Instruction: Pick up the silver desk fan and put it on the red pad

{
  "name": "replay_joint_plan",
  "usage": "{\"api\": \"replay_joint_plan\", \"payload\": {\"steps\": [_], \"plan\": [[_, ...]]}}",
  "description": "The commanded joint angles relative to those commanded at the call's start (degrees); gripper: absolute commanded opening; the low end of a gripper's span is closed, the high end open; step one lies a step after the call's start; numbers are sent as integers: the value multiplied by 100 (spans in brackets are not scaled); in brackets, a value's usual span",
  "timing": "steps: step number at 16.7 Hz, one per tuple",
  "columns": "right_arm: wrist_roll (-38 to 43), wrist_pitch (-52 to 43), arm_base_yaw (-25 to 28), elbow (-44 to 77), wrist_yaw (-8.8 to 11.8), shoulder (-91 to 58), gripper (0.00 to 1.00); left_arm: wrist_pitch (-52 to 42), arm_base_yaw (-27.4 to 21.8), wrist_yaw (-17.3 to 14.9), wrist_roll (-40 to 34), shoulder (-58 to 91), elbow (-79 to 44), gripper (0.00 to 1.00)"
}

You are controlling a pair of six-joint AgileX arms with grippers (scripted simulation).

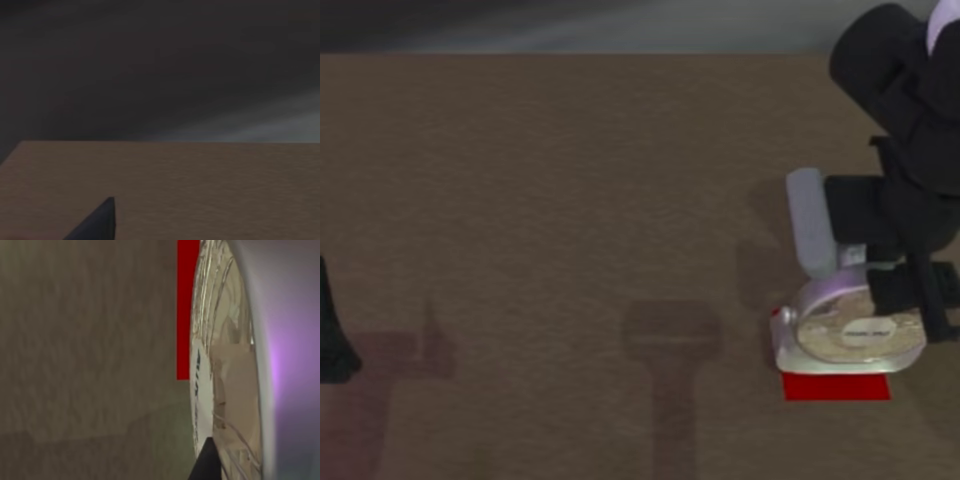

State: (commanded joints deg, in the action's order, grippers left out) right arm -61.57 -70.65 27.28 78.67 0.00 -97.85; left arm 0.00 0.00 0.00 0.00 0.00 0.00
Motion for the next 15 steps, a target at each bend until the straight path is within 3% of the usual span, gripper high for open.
{"api": "replay_joint_plan", "payload": {"steps": [3,15], "plan": [[0,0,0,0,0,0,0,0,0,0,0,0,0,100],[0,0,0,0,0,0,90,0,0,0,0,0,0,100]]}}
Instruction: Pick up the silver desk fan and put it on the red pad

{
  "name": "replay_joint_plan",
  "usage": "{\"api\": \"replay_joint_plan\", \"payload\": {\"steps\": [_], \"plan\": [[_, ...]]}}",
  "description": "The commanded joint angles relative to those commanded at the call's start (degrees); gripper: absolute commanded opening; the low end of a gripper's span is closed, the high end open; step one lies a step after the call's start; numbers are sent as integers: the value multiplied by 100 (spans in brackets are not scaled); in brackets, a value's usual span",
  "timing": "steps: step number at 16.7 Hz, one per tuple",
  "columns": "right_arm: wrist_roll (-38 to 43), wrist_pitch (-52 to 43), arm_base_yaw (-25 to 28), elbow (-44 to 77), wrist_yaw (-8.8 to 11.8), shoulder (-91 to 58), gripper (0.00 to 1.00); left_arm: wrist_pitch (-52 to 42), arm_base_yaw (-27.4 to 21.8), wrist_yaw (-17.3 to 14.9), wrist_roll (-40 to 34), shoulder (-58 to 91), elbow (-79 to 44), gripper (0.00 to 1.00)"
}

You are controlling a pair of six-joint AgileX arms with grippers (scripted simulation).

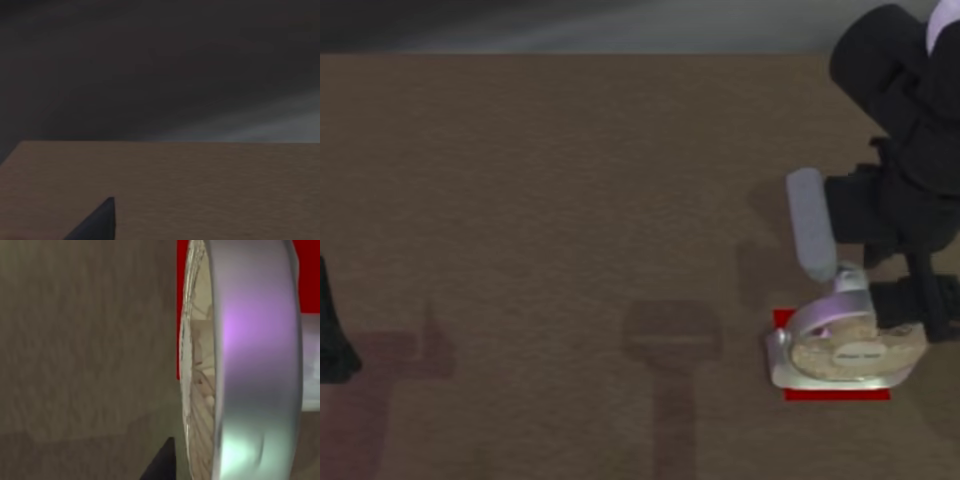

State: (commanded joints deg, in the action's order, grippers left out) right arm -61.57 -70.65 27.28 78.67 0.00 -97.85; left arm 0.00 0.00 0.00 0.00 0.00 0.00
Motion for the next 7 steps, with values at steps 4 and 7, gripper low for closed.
{"api": "replay_joint_plan", "payload": {"steps": [4,7], "plan": [[0,0,0,0,0,0,100,0,0,0,0,0,0,100],[0,0,0,0,0,0,100,0,0,0,0,0,0,100]]}}
